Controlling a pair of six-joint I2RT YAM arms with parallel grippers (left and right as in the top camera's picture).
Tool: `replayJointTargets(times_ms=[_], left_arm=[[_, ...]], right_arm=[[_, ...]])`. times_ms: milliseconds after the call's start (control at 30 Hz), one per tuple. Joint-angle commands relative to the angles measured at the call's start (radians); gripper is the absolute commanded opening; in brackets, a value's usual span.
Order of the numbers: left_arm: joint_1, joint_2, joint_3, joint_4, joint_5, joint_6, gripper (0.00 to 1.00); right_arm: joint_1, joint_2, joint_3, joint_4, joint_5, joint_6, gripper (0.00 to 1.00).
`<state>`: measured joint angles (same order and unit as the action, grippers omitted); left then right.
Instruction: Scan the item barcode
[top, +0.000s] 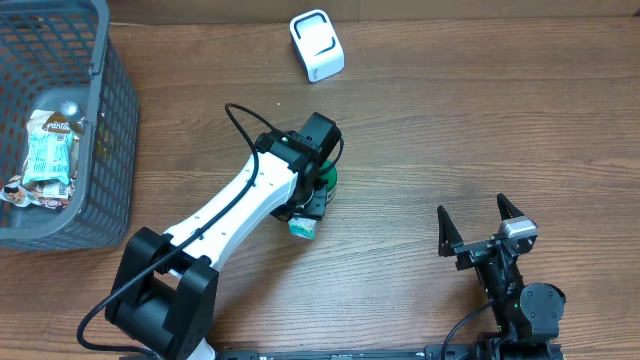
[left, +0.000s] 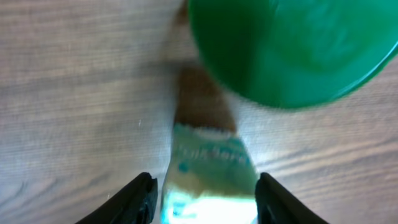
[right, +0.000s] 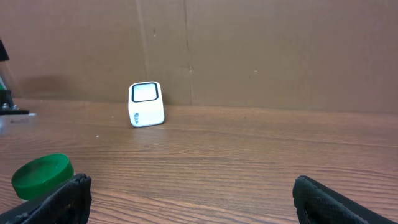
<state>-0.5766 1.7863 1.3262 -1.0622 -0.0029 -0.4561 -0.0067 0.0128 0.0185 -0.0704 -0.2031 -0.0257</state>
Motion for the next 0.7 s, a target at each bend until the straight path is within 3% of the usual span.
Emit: replayJointTargets(times_ms=[0, 167, 267, 500, 667], left_arm=[[-0.007, -0.008, -0.008, -0.062, 0.029, 0.01, 0.47], [-0.007, -0.008, -0.008, -0.171, 0.029, 0.035, 0.48], [-0.007, -0.008, -0.008, -0.211, 0.029, 0.039, 0.54], [-0.007, -0.008, -0.009, -0.194, 0.058, 0.097, 0.59], [-0.007, -0.008, -0.041, -0.198, 0.056, 0.098, 0.56]], right_arm=[[-0.004, -0.01, -0.011, 0.005, 0.0, -0.002, 1.0], [-0.004, -0.01, -0.011, 0.005, 0.0, -0.002, 1.0], [-0.004, -0.01, -0.011, 0.005, 0.0, -0.002, 1.0], [-0.004, -0.01, -0.011, 0.005, 0.0, -0.002, 1.0], [-0.004, -0.01, -0.011, 0.005, 0.0, -0.002, 1.0]])
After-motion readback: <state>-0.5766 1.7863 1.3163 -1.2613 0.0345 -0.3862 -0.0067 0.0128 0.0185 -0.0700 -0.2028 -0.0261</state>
